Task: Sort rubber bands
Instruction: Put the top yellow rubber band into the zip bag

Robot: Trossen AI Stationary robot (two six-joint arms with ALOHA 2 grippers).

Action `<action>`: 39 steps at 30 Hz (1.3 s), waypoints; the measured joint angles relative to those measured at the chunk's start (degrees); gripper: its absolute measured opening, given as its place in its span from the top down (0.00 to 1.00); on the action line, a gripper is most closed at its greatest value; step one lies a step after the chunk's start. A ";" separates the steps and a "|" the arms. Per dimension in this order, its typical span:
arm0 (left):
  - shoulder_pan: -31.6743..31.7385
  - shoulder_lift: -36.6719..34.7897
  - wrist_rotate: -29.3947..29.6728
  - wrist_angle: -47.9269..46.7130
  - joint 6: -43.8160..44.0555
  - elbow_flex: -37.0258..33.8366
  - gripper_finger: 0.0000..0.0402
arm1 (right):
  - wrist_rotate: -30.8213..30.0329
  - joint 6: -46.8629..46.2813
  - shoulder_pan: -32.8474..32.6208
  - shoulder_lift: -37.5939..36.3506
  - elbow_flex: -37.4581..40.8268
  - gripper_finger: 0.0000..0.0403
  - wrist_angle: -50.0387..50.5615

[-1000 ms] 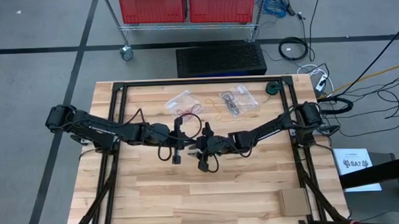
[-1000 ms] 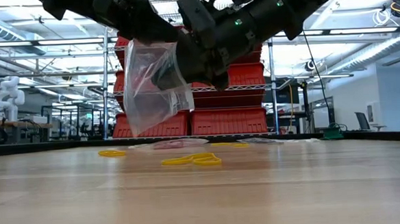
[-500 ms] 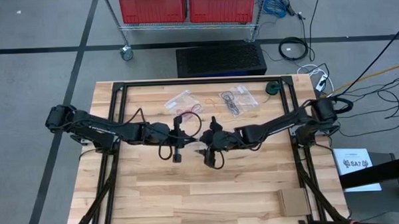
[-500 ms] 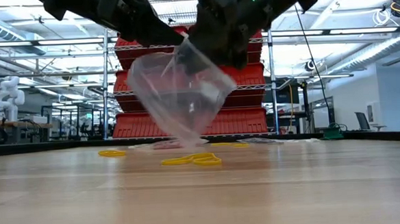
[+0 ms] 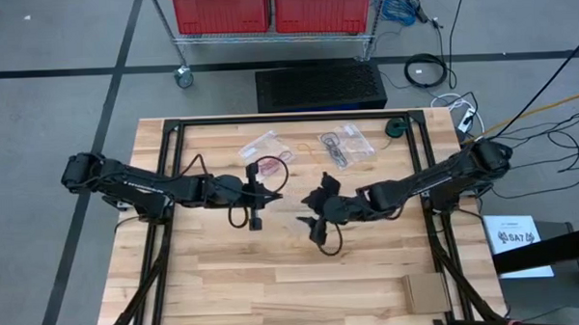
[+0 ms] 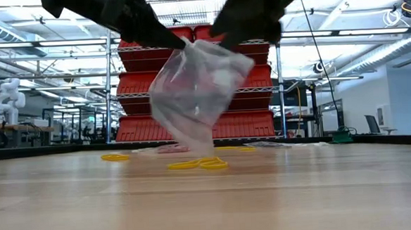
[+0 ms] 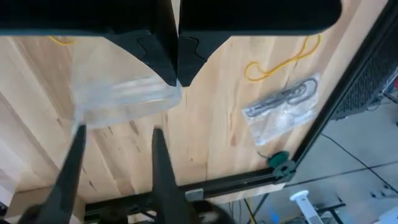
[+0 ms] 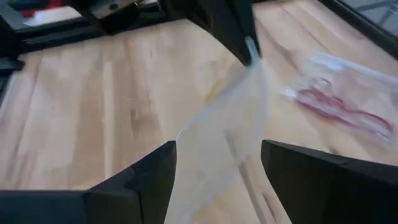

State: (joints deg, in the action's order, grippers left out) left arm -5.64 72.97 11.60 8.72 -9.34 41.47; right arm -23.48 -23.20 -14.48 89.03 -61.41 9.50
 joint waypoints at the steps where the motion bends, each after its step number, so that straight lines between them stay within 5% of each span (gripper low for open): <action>1: 0.07 0.00 -0.01 0.61 -0.01 -0.43 1.00 | -1.23 -0.90 -0.33 -0.78 0.00 0.43 1.90; 8: 1.46 -0.22 -1.44 1.15 -0.02 -1.31 1.00 | -12.87 -11.91 -1.33 -2.65 0.00 0.43 19.20; 14: 1.61 -0.42 -2.80 0.78 -0.02 -1.37 1.00 | -13.59 -16.62 3.72 0.79 1.35 0.43 24.29; 23: 1.56 -8.22 -2.80 -10.40 0.08 -1.41 1.00 | -2.05 -10.84 15.54 3.05 11.41 0.43 1.34; 39: 1.83 -15.37 -2.80 -10.06 0.09 -4.85 1.00 | 2.68 -6.43 29.89 13.67 15.02 0.46 -16.92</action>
State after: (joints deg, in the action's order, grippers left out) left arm -3.81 57.60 8.80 -1.34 -9.26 36.62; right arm -20.81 -29.62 15.41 102.69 -46.39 -7.42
